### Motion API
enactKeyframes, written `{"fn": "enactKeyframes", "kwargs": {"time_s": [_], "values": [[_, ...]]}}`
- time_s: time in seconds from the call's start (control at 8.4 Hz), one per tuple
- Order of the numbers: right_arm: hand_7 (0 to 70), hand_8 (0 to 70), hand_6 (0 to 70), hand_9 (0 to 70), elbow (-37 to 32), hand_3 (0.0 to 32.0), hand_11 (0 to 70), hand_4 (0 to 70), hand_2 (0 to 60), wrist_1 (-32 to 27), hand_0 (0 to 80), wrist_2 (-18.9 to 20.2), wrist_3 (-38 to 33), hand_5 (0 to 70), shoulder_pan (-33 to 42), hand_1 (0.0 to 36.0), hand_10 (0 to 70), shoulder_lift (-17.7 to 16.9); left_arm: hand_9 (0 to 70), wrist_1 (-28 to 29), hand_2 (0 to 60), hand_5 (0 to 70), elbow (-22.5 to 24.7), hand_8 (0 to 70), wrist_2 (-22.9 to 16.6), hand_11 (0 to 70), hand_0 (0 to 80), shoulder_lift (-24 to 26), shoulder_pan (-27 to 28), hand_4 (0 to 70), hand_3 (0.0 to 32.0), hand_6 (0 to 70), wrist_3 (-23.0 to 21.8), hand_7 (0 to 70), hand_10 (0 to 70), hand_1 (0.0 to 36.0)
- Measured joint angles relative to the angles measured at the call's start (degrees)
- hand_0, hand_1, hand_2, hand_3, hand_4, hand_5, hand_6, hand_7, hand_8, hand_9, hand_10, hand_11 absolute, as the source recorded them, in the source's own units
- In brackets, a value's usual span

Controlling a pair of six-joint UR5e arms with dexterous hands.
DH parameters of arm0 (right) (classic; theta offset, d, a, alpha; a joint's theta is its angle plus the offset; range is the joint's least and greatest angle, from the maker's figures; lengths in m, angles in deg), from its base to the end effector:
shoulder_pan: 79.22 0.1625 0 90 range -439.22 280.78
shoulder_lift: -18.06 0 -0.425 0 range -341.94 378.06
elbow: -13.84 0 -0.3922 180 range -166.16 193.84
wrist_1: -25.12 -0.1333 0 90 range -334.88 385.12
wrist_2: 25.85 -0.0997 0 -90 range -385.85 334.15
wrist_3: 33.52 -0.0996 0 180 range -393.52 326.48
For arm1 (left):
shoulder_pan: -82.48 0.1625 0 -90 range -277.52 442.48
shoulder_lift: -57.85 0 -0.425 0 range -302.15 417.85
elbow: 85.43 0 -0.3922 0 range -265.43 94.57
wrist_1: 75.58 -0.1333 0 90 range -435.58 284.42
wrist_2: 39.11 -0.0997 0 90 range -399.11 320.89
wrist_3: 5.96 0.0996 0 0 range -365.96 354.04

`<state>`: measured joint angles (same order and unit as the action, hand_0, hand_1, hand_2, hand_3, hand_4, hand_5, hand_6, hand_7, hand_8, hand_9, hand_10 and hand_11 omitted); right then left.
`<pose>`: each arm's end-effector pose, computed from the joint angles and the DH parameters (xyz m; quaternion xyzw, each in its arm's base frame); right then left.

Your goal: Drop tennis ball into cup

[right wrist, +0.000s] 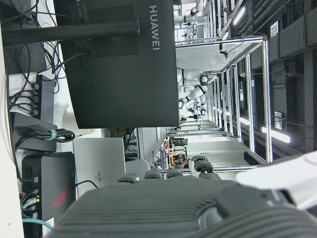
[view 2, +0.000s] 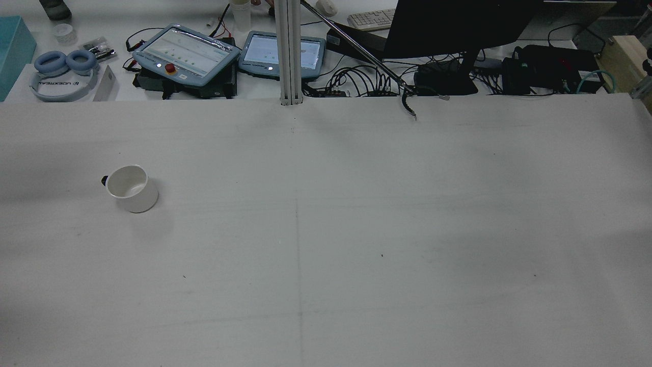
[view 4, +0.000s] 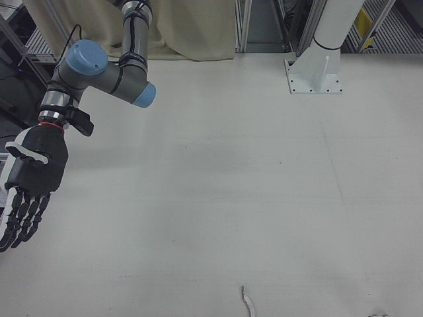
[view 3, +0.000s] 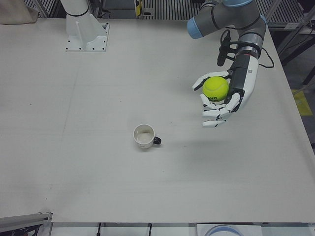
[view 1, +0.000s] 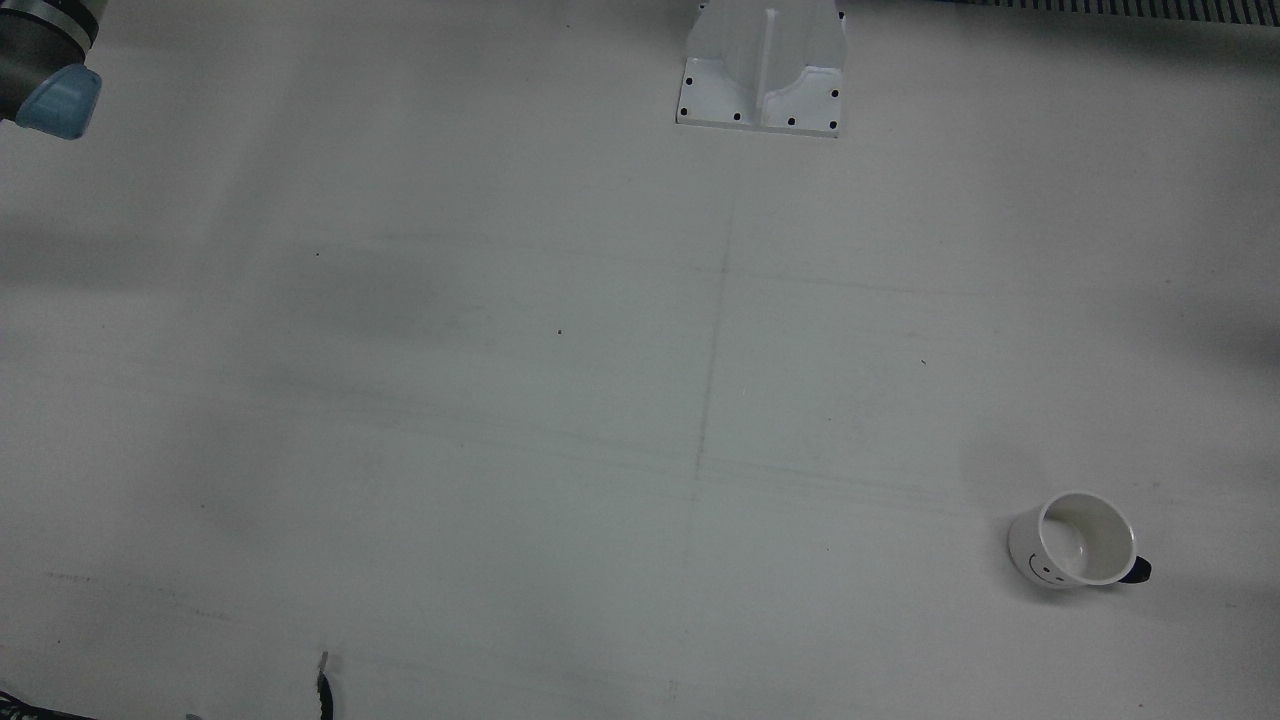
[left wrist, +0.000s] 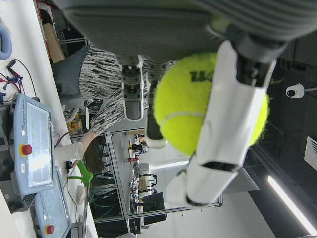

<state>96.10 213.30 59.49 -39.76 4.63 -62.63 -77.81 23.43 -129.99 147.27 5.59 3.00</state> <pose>0.0819 -0.5599 0.6816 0.0415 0.6640 -0.7461 0.0276 -0.0169 -0.5085 0.5327 -0.0335 0.7982 -0.5892 0.1211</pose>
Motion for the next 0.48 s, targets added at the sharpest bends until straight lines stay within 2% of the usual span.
{"fn": "enactKeyframes", "kwargs": {"time_s": [0.12, 0.48], "values": [[0.0, 0.0, 0.0, 0.0, 0.0, 0.0, 0.0, 0.0, 0.0, 0.0, 0.0, 0.0, 0.0, 0.0, 0.0, 0.0, 0.0, 0.0, 52.5, 0.2, 30.1, 30.0, 0.0, 51.3, 0.0, 27.7, 80.0, -0.1, 0.0, 21.6, 0.0, 70.0, 0.0, 70.0, 17.3, 32.2], [0.0, 0.0, 0.0, 0.0, 0.0, 0.0, 0.0, 0.0, 0.0, 0.0, 0.0, 0.0, 0.1, 0.0, 0.0, 0.0, 0.0, 0.0, 53.5, 0.5, 30.2, 29.2, 0.1, 51.1, 0.0, 29.4, 80.0, -0.3, 0.1, 22.1, 0.0, 70.0, 0.0, 70.0, 18.3, 33.8]]}}
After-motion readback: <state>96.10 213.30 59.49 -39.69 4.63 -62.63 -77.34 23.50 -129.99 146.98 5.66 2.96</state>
